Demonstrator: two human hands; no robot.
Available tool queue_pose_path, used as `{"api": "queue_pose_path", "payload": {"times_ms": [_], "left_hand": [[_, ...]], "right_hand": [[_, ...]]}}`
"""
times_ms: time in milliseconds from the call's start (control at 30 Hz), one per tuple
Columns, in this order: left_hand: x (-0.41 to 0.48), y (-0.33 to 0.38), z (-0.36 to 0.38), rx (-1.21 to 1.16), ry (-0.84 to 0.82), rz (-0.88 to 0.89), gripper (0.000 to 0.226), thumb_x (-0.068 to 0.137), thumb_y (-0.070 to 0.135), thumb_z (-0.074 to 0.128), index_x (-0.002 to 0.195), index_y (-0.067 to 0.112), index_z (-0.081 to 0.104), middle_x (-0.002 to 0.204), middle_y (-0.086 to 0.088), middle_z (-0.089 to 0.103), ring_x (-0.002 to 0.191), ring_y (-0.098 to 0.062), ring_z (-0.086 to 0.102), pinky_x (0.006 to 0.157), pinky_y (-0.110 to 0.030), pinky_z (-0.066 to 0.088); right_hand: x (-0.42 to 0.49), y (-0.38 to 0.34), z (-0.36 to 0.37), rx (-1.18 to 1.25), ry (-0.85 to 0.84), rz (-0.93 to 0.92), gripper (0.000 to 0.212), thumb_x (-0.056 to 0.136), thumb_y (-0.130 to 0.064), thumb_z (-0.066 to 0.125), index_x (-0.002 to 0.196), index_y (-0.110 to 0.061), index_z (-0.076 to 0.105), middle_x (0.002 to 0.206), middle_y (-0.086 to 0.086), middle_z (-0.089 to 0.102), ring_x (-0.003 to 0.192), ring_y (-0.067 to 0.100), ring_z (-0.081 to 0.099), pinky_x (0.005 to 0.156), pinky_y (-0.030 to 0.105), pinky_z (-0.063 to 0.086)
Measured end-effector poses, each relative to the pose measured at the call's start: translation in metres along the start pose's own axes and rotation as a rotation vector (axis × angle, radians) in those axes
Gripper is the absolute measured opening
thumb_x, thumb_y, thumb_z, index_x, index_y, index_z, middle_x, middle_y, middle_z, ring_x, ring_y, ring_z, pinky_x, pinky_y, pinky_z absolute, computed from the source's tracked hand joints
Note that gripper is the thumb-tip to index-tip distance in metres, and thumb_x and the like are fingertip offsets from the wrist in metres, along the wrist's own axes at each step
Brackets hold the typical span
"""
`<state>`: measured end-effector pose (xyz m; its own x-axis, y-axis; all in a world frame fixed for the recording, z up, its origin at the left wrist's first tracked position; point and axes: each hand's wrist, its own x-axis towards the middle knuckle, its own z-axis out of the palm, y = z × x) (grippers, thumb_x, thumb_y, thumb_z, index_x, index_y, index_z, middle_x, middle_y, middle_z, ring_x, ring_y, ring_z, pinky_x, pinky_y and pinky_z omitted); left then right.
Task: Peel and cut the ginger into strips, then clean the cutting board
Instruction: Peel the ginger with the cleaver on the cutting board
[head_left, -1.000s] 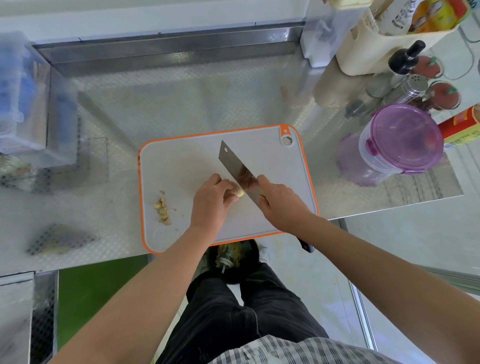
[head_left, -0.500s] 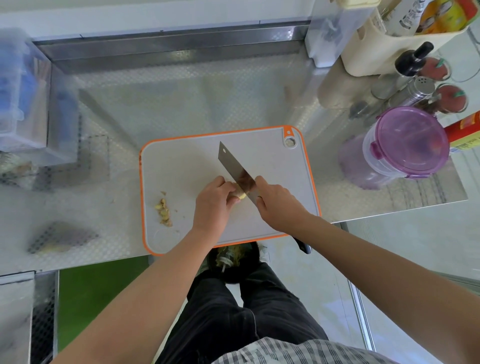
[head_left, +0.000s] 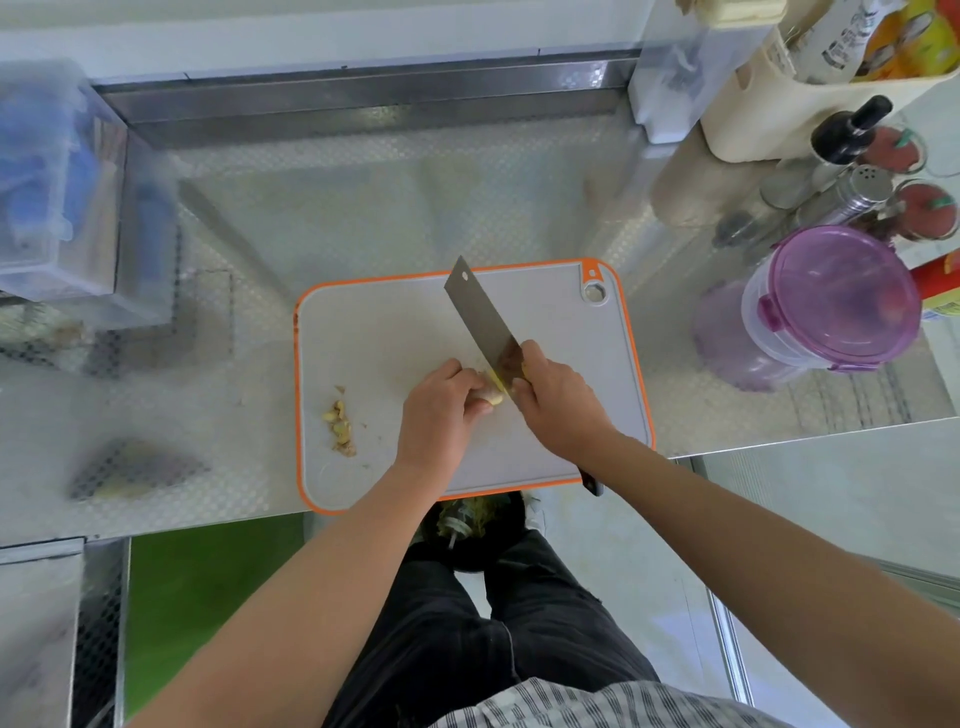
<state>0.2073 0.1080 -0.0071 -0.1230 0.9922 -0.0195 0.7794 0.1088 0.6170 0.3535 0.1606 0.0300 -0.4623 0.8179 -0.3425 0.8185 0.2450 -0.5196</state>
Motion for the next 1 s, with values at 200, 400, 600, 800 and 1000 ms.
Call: {"api": "queue_pose_path", "payload": {"times_ms": [200,400,600,800,1000], "left_hand": [[0.000,-0.002,0.001,0.017,0.001,0.001,0.021,0.068,0.009,0.083,0.083,0.007,0.070,0.078,-0.004,0.060,0.068,-0.026,0.060,0.061,-0.026,0.041],[0.001,-0.001,0.000,0.039,0.002,0.008,0.022,0.068,0.010,0.083,0.085,0.007,0.070,0.079,-0.004,0.060,0.069,-0.026,0.060,0.062,-0.025,0.038],[0.001,-0.001,0.000,0.039,0.013,0.009,0.021,0.067,0.010,0.084,0.083,0.007,0.071,0.078,-0.004,0.060,0.068,-0.025,0.060,0.062,-0.023,0.037],[0.001,-0.001,0.000,0.035,0.018,0.008,0.020,0.068,0.011,0.083,0.083,0.008,0.070,0.077,-0.003,0.060,0.068,-0.024,0.059,0.061,-0.023,0.036],[0.000,-0.001,0.002,0.031,0.019,0.015,0.019,0.067,0.007,0.083,0.081,0.008,0.069,0.075,-0.004,0.059,0.065,-0.024,0.058,0.058,-0.025,0.038]], "right_hand": [[-0.020,-0.003,-0.014,-0.085,-0.088,-0.024,0.006,0.097,-0.014,0.037,0.096,-0.012,0.031,0.062,-0.001,0.038,0.052,0.018,0.036,0.046,0.031,0.024],[-0.025,-0.008,-0.014,-0.120,-0.106,0.015,0.012,0.095,-0.010,0.038,0.095,-0.015,0.027,0.064,-0.001,0.037,0.053,0.018,0.036,0.047,0.031,0.024],[-0.029,-0.007,-0.014,-0.149,-0.107,0.025,0.015,0.095,-0.011,0.038,0.094,-0.016,0.025,0.064,-0.002,0.035,0.052,0.016,0.033,0.046,0.029,0.021],[-0.025,-0.009,-0.012,-0.171,-0.120,0.032,0.012,0.094,-0.007,0.038,0.099,-0.014,0.029,0.064,-0.002,0.036,0.053,0.015,0.035,0.046,0.029,0.022],[-0.008,-0.011,0.004,-0.194,-0.108,0.061,0.017,0.092,-0.003,0.038,0.108,-0.009,0.034,0.067,0.000,0.039,0.054,0.020,0.039,0.046,0.030,0.024]]}}
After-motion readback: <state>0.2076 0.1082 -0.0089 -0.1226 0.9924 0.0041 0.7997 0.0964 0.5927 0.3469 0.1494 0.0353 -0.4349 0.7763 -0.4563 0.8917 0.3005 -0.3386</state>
